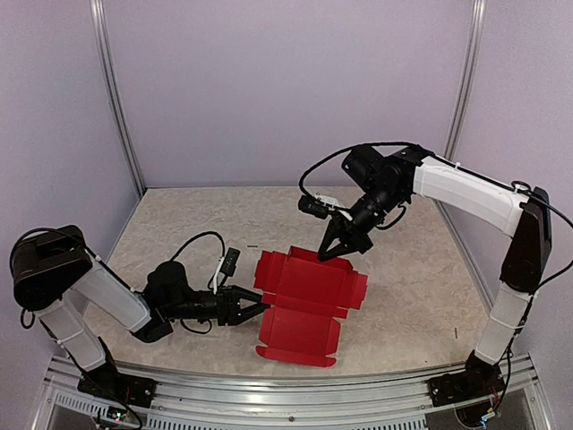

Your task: Fold the paper box

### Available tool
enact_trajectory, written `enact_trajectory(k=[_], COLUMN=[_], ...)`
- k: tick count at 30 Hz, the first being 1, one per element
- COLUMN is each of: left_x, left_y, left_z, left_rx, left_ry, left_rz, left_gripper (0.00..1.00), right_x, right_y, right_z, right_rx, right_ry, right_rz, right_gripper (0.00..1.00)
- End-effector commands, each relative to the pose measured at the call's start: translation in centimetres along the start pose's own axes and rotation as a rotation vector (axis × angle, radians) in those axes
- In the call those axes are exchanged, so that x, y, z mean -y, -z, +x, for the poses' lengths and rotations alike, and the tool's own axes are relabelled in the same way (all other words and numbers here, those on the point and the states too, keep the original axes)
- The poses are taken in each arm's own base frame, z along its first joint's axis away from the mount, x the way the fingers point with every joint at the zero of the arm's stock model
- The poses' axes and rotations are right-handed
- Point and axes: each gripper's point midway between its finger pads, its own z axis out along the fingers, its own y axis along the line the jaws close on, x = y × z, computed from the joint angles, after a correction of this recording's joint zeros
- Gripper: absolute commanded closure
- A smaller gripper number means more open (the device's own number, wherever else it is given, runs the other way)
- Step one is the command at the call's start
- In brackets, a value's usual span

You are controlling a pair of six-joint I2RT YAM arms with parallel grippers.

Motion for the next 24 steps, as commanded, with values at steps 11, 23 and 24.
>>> enact_trajectory(k=[11, 23, 24], left_x=[1.5, 1.8, 1.7], left_y=[0.2, -1.8, -2.0], left_z=[-0.9, -1.3, -1.2], left_rx=[0.020, -0.024, -0.025], left_ry=[0.002, -0.011, -0.009], left_rz=[0.091, 0.125, 0.123], left_gripper=[0.51, 0.49, 0.50], right_x=[0.8, 1.2, 1.2], right_y=[0.2, -0.3, -0.2], right_z=[0.1, 0.3, 0.2], right_rx=[0.007, 0.016, 0.016], right_ry=[-0.009, -0.021, -0.020], right_rz=[0.030, 0.050, 0.051], right_gripper=[1.00, 1.00, 1.00])
